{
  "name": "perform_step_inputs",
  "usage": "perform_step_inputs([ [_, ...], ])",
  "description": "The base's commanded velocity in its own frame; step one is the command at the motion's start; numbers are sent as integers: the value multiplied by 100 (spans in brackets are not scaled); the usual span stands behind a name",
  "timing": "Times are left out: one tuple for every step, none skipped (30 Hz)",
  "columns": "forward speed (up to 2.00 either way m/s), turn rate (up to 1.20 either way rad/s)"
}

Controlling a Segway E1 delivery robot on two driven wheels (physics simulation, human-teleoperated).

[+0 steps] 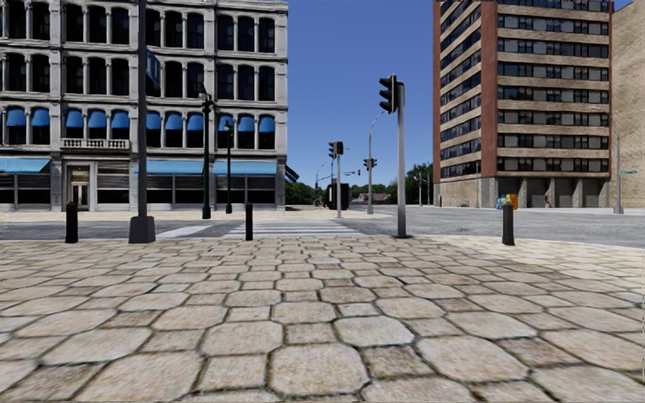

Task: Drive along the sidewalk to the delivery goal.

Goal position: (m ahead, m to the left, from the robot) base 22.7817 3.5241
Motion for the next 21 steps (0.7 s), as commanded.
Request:
perform_step_inputs([
  [200,65],
  [200,17],
  [200,2],
  [200,2],
  [200,0],
  [200,0],
  [200,0],
  [200,0],
  [200,0],
  [200,0],
  [200,0],
  [200,0],
  [200,0],
  [200,0],
  [200,0],
  [200,0],
  [200,0],
  [200,0],
  [200,0],
  [200,0],
  [200,0],
])
